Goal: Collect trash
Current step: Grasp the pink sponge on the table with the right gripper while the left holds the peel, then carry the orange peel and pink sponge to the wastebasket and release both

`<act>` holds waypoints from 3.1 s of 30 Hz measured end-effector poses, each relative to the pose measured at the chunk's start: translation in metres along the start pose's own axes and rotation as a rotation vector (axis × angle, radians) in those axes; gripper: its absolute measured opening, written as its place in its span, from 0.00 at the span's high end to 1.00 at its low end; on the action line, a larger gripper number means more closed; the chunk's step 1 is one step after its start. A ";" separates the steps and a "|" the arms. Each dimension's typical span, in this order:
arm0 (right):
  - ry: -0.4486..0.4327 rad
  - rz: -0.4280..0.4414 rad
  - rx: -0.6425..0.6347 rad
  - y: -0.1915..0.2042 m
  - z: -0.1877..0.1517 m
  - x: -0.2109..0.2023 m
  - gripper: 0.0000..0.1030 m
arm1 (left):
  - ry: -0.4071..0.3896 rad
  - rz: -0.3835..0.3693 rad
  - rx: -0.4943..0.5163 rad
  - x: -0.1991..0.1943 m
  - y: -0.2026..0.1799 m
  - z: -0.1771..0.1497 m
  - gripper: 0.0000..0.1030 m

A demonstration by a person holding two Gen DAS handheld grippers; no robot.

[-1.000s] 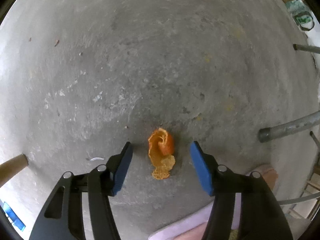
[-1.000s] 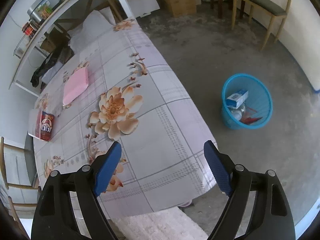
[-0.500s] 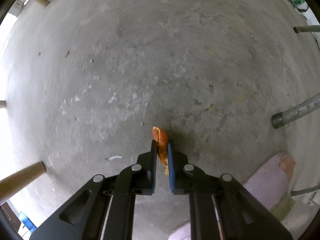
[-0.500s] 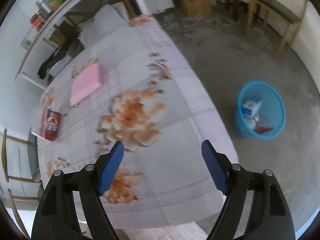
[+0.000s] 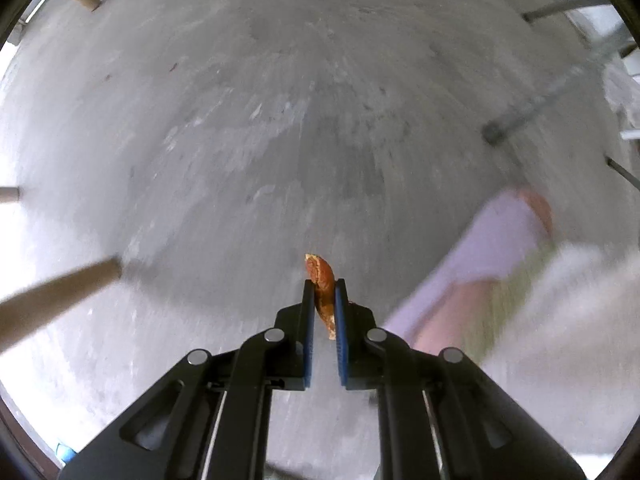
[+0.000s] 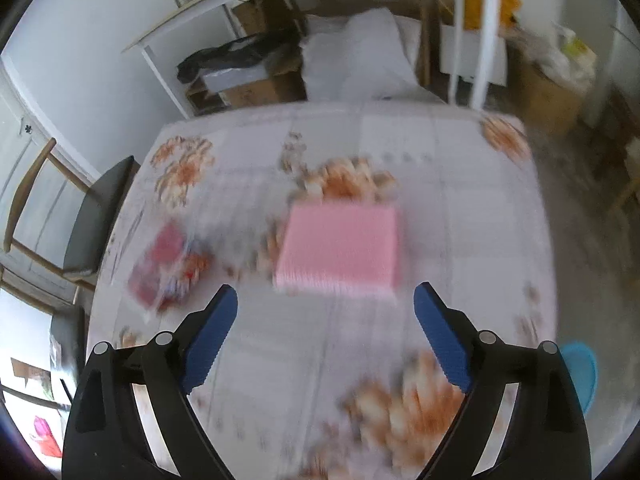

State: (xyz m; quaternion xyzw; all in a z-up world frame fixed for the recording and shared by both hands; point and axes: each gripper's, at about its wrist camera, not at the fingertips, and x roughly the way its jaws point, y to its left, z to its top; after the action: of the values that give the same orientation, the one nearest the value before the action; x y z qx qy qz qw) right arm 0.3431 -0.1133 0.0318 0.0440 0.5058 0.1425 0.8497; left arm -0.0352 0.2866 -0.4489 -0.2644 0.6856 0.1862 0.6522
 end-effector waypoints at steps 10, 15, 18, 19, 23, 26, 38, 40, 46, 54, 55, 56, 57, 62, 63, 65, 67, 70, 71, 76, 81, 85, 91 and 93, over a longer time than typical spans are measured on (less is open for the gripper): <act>0.087 -0.013 0.053 -0.018 0.010 0.074 0.21 | -0.169 -0.101 -0.006 -0.125 0.034 -0.038 0.92; 0.080 0.003 0.054 -0.017 -0.023 0.056 0.21 | -0.331 -0.124 -0.015 -0.199 0.037 -0.038 0.92; 0.082 0.000 0.057 -0.019 -0.044 0.041 0.21 | -0.448 -0.130 0.044 -0.246 0.025 -0.042 0.92; 0.083 0.001 0.065 -0.022 -0.052 0.035 0.21 | -0.486 -0.124 0.071 -0.260 0.020 -0.045 0.92; 0.081 0.039 0.166 -0.041 -0.087 0.011 0.21 | -0.658 -0.085 0.163 -0.315 0.003 -0.056 0.92; 0.081 0.081 0.265 -0.053 -0.117 -0.009 0.21 | -0.720 -0.091 0.164 -0.337 0.000 -0.055 0.92; 0.119 0.288 0.438 -0.070 -0.178 -0.057 0.17 | -0.753 -0.428 0.375 -0.391 -0.101 -0.048 0.92; 0.068 0.231 0.311 -0.057 -0.170 -0.073 0.12 | -0.738 -0.481 0.423 -0.393 -0.124 -0.045 0.92; 0.024 0.019 -0.367 0.025 -0.168 -0.090 0.08 | -0.685 -0.573 0.488 -0.389 -0.170 -0.036 0.92; 0.178 -0.160 -1.101 0.071 -0.194 -0.042 0.08 | -0.625 -0.640 0.519 -0.379 -0.188 -0.023 0.92; 0.206 -0.151 -1.109 0.069 -0.188 -0.034 0.08 | -0.619 -0.643 0.520 -0.378 -0.189 -0.022 0.92; 0.226 -0.138 -1.108 0.068 -0.182 -0.027 0.08 | -0.613 -0.646 0.519 -0.377 -0.191 -0.019 0.92; 0.253 -0.095 -1.089 0.066 -0.171 -0.018 0.08 | -0.611 -0.649 0.520 -0.378 -0.191 -0.018 0.92; 0.362 0.055 -0.873 0.042 -0.146 0.013 0.08 | -0.609 -0.665 0.551 -0.381 -0.197 -0.015 0.92; 0.366 0.081 -0.822 0.036 -0.144 0.014 0.08 | -0.608 -0.667 0.557 -0.381 -0.199 -0.015 0.92; 0.324 0.086 -0.717 0.024 -0.143 0.012 0.07 | -0.603 -0.668 0.577 -0.383 -0.206 -0.014 0.92; 0.292 0.050 -0.593 0.011 -0.144 0.007 0.10 | -0.597 -0.669 0.592 -0.385 -0.213 -0.012 0.92; 0.238 0.108 -0.404 -0.009 -0.151 -0.011 0.18 | -0.586 -0.678 0.628 -0.387 -0.231 -0.012 0.92; 0.198 0.164 -0.304 -0.020 -0.155 -0.023 0.18 | -0.585 -0.681 0.648 -0.389 -0.240 -0.013 0.92; -0.017 0.314 0.023 -0.078 -0.176 -0.068 0.19 | -0.566 -0.710 0.737 -0.395 -0.284 -0.019 0.92; -0.230 0.428 0.307 -0.152 -0.221 -0.123 0.19 | -0.498 -0.765 0.859 -0.404 -0.347 -0.037 0.92; -0.366 0.321 0.453 -0.204 -0.258 -0.173 0.18 | -0.453 -0.799 1.011 -0.413 -0.414 -0.066 0.92; -0.498 0.139 0.813 -0.316 -0.340 -0.216 0.16 | -0.323 -0.791 1.233 -0.409 -0.535 -0.123 0.91; -0.481 0.127 0.927 -0.345 -0.364 -0.205 0.16 | -0.245 -0.773 1.291 -0.399 -0.572 -0.141 0.91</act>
State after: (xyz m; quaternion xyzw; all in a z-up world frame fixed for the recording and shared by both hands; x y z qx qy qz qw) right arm 0.0022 -0.5266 -0.0466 0.4773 0.3027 -0.0589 0.8229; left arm 0.2028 -0.2032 0.0095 -0.0293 0.4400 -0.4651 0.7676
